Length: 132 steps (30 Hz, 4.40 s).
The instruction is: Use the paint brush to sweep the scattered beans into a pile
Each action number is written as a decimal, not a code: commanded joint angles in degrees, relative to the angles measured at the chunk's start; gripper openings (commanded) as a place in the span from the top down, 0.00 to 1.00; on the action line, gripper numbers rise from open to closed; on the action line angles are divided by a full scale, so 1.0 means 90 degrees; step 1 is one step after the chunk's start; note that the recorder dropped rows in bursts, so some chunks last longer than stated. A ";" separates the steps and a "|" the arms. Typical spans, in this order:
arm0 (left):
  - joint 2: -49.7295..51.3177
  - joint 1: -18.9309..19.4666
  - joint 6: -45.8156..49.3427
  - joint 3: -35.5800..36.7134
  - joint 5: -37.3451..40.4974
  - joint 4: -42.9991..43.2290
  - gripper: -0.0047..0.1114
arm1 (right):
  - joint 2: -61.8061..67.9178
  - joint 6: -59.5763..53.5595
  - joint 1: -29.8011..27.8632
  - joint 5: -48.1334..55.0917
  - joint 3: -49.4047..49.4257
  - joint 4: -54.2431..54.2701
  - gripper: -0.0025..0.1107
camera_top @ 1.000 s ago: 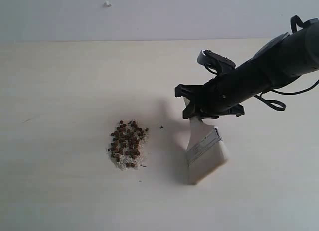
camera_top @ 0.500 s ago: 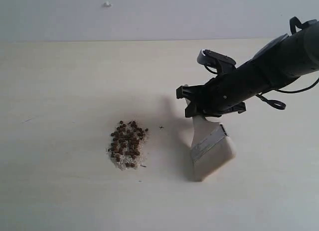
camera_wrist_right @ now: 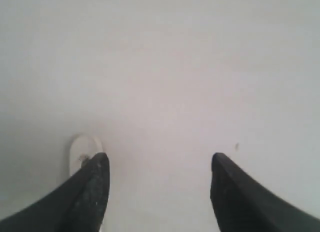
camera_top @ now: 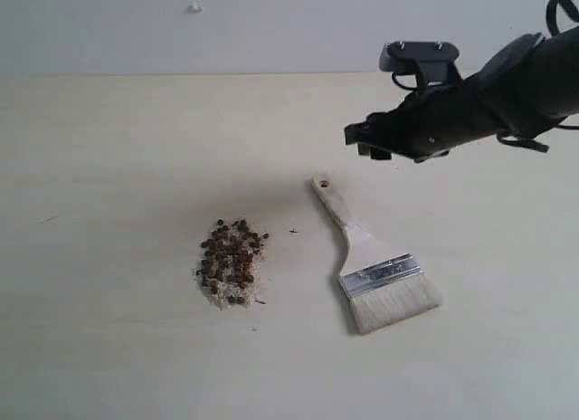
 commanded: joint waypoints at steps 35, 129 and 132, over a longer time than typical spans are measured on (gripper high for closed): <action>-0.0040 -0.0036 -0.0023 -0.0002 0.0008 -0.0022 0.96 | -0.7384 0.5665 -0.0012 -0.5367 0.6549 -0.5926 0.98; -0.0040 -0.0036 -0.0023 -0.0002 0.0008 -0.0022 0.96 | -1.2152 0.5089 -0.1743 0.1033 0.6549 -0.6291 0.98; -0.0040 -0.0036 -0.0023 -0.0002 0.0008 -0.0022 0.96 | -1.2152 0.5089 -0.1743 0.1033 0.6549 -0.6291 0.98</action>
